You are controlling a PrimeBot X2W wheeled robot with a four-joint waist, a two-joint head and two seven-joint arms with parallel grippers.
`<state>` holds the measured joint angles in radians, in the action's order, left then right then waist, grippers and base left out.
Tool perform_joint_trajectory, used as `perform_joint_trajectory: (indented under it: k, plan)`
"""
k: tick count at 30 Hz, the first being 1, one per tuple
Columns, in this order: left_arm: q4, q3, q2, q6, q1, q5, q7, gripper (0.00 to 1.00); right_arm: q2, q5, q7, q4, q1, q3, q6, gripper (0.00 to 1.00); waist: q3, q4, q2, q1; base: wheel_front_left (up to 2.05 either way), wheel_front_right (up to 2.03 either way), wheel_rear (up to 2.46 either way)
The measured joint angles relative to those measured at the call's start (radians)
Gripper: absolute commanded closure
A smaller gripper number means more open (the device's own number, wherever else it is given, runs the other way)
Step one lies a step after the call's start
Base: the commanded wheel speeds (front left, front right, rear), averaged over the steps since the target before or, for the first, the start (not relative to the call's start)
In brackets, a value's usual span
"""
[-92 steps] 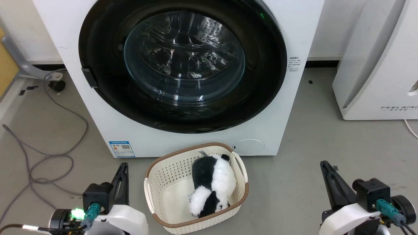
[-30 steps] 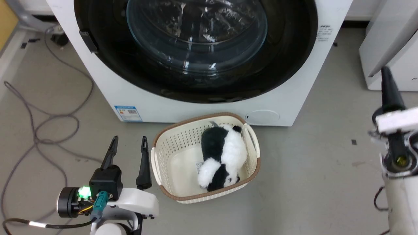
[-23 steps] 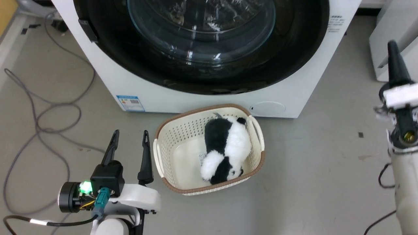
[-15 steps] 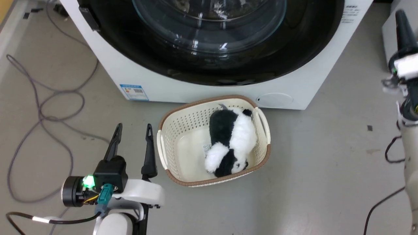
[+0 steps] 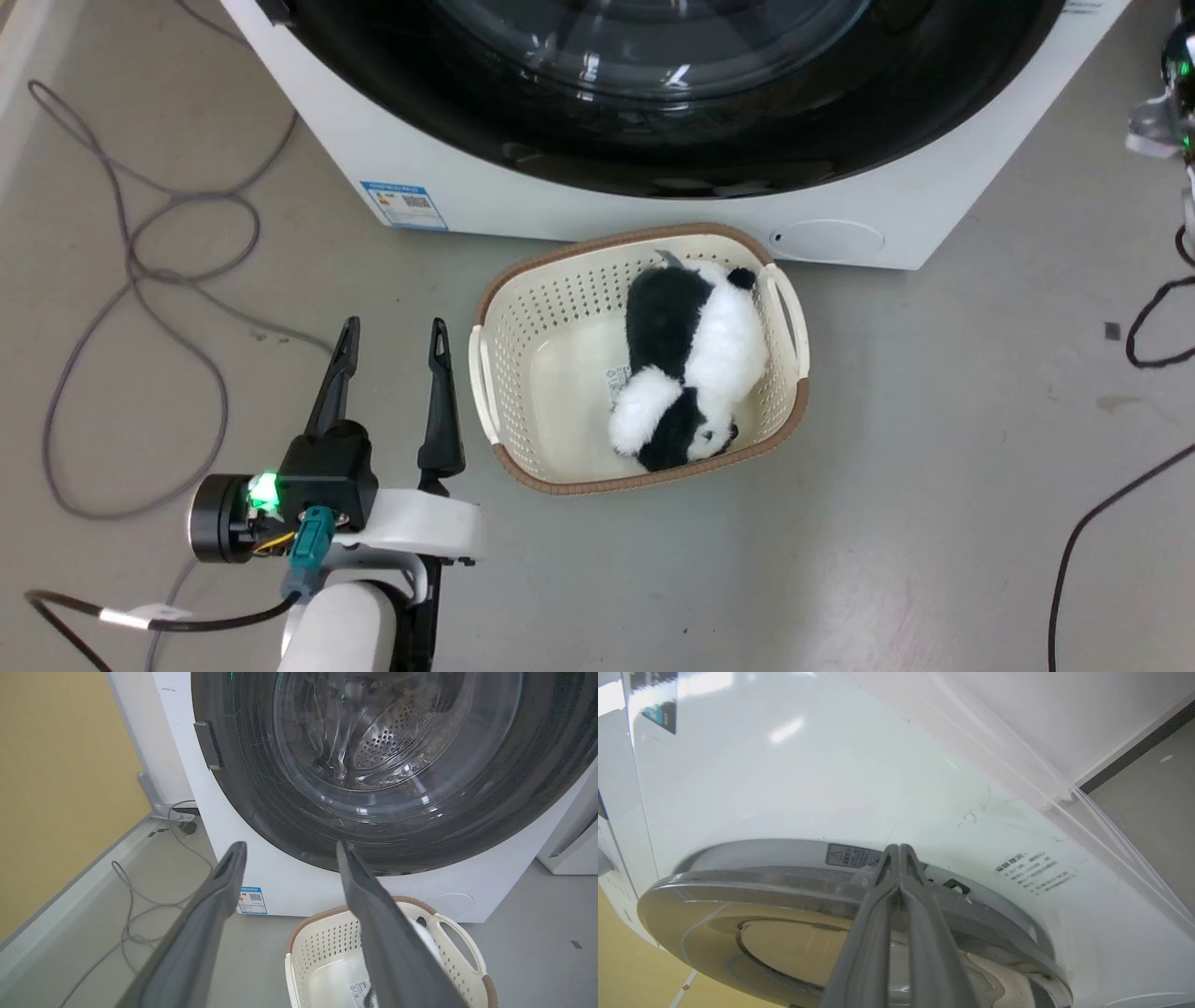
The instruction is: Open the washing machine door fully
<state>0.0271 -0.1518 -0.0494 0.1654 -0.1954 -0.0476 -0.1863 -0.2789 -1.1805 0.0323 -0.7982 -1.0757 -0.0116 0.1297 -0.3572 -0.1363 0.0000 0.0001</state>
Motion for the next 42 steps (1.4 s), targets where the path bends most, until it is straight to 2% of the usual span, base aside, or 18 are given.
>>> perform_joint_trajectory:
  k: [7, 16, 28, 33, 42]
  plan:
    - [0.006, -0.016, 0.0, 0.013, -0.021, -0.008, -0.013, 0.0, -0.01, -0.045, 0.042, -0.061, -0.075, -0.049, 0.0, 1.0, -0.024, -0.012, 0.0, -0.0001, 0.0, 0.0, 0.0]
    - [0.019, -0.033, 0.0, 0.03, -0.036, -0.017, -0.033, 0.0, -0.03, -0.13, 0.148, -0.12, -0.134, -0.106, 0.0, 1.0, -0.038, -0.021, 0.0, 0.0, 0.0, 0.0, 0.0]
    - [0.041, -0.04, 0.0, 0.044, -0.052, -0.018, -0.058, 0.0, -0.077, -0.323, 0.422, -0.138, -0.163, -0.142, -0.002, 1.0, -0.033, -0.017, 0.0, -0.0001, 0.0, 0.0, 0.0]
    - [0.049, -0.044, 0.0, 0.044, -0.052, -0.017, -0.068, 0.0, -0.051, -0.391, 0.434, -0.13, -0.165, -0.153, 0.0, 1.0, -0.021, -0.015, 0.0, 0.0, 0.0, 0.0, 0.0]
    - [0.063, -0.031, 0.0, 0.044, -0.039, -0.017, -0.07, 0.0, -0.042, -0.376, 0.481, -0.076, -0.083, -0.208, 0.0, 1.0, 0.038, -0.003, 0.0, -0.0001, 0.0, 0.0, 0.0]
